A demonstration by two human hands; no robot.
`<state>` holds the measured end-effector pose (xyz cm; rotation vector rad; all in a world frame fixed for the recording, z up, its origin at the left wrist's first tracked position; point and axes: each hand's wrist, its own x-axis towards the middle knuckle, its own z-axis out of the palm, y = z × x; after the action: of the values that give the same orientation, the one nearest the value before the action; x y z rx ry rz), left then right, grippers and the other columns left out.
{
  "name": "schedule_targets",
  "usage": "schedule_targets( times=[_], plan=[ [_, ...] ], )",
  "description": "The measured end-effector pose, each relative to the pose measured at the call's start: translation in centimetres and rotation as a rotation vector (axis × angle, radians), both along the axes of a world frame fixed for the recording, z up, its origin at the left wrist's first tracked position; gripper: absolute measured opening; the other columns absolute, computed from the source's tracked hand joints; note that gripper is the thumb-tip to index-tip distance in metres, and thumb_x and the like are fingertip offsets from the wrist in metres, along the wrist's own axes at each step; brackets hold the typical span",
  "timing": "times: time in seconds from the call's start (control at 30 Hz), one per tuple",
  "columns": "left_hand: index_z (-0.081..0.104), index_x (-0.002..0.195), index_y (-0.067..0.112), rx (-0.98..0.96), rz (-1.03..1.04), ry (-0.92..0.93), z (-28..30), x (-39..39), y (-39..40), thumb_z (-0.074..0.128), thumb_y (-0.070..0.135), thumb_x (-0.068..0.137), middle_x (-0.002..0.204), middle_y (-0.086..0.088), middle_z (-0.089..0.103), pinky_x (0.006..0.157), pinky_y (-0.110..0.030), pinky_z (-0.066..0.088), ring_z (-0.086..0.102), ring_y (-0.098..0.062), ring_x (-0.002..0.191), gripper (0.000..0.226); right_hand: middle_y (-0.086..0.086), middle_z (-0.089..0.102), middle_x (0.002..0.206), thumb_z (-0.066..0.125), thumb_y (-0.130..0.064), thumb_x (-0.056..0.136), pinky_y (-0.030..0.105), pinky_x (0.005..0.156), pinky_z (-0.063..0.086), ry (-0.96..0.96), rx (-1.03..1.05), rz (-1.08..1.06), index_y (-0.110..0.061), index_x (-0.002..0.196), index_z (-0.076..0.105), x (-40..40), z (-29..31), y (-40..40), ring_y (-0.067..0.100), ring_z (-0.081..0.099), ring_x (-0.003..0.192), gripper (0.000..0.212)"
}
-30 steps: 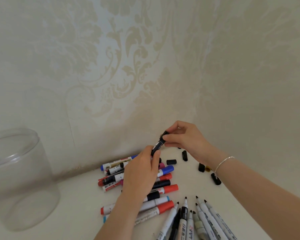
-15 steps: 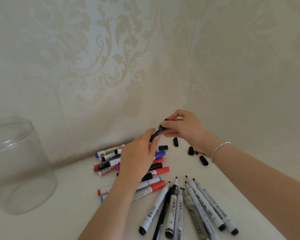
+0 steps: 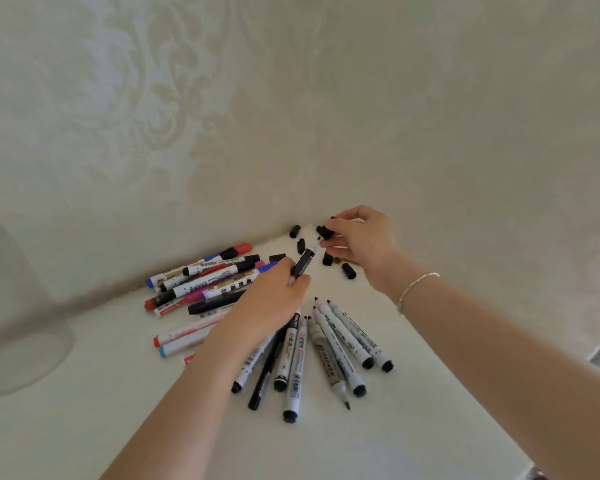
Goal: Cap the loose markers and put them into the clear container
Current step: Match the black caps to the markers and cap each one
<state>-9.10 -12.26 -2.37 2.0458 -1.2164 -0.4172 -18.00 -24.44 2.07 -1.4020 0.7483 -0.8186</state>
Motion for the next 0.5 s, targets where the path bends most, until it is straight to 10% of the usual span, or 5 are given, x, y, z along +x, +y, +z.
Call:
schedule_targets(
  times=[0.23,0.5],
  plan=[
    [0.04,0.099,0.015,0.124,0.077,0.296,0.2,-4.6,-2.2,0.063,0.022,0.089,0.079,-0.006,0.069,0.04,-0.021,0.04,0.063,-0.01,0.046,0.026,0.014,0.065,0.083,0.058,-0.008,0.089,0.034,0.065,0.056,0.096,0.004,-0.15,-0.005,0.1,0.055,-1.9,-2.7,-1.8,0.021,0.059,0.058,0.013],
    [0.04,0.117,0.009,0.242,0.192,-0.255,-1.1,-7.5,-7.0,0.071,0.043,0.08,0.098,-0.005,0.054,0.072,-0.035,0.051,0.062,-0.024,0.089,0.059,0.01,0.062,0.085,0.058,-0.011,0.087,0.029,0.056,0.05,0.073,-0.023,-0.258,-0.008,0.096,0.056,-3.9,-5.8,-4.5,0.018,0.056,0.055,0.01]
  ],
)
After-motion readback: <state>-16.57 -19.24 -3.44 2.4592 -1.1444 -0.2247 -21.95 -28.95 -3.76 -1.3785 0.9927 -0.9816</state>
